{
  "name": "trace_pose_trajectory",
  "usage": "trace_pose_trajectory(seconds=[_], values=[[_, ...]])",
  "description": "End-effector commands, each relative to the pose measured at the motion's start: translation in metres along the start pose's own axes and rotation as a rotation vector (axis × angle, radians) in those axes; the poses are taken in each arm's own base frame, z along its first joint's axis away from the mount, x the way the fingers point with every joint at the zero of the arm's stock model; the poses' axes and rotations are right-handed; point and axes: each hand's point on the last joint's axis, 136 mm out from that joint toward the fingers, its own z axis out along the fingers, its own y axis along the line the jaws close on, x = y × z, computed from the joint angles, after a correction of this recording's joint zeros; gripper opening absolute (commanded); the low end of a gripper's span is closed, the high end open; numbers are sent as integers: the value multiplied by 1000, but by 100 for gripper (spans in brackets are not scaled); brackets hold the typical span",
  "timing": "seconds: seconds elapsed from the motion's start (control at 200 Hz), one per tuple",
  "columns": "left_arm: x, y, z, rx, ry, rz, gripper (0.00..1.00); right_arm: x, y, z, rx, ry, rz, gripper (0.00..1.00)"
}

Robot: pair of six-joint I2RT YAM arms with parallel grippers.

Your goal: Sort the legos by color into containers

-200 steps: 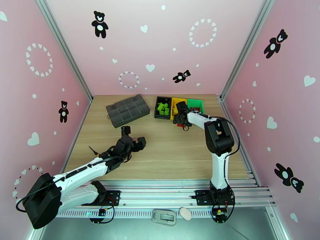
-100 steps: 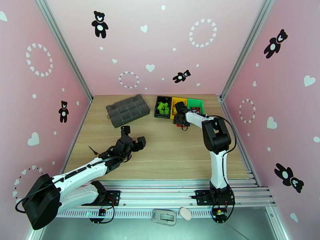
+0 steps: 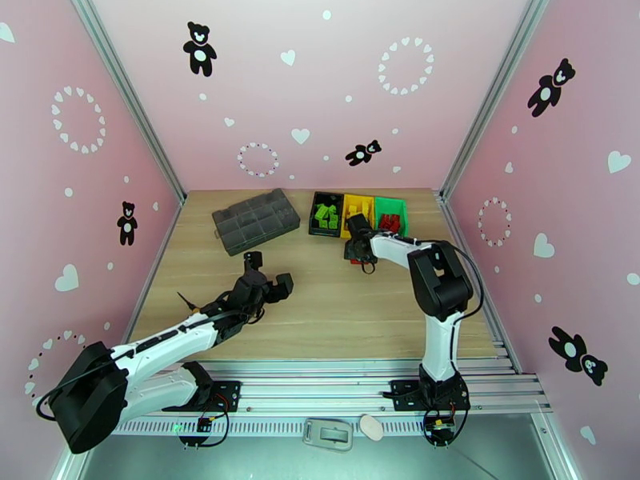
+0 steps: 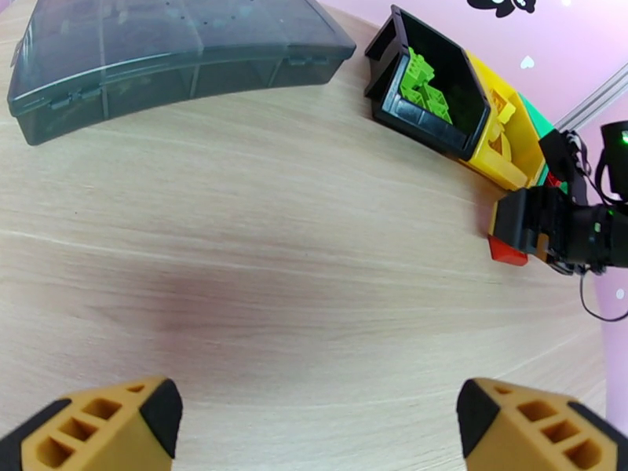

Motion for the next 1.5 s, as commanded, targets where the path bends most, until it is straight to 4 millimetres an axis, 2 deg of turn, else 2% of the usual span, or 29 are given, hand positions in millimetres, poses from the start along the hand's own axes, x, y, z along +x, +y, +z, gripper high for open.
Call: trace_pose_trajectory(seconds=[0.0,0.265,0.496,0.606,0.696,0.871,0.996,1.226,1.361,1.497], values=[[-13,-14,1,43,-23,-25,98,-9,0,-23,-22,-51,14,66],[-14,-20,6,55,-10,-25,98,-22,-9,-46,-2,-102,0,66],[-15,-26,10,64,-4,-23,98,-57,-27,-65,-5,-146,30,66],[-15,-27,12,64,0,-22,98,-61,-21,-66,-43,-133,26,68],[-14,-28,15,62,2,-24,98,-48,-7,-60,-100,-99,44,69],[-11,-29,20,63,16,-17,98,-10,17,-44,-163,-39,107,71],[-10,-27,18,62,15,-15,98,10,20,-41,-171,-14,154,73],[-7,-21,15,56,5,-24,98,27,14,-47,-154,-6,187,75],[-7,-23,17,59,9,-25,98,37,16,-37,-160,24,199,75],[-7,-23,17,57,9,-22,98,36,22,-29,-171,33,200,75]])
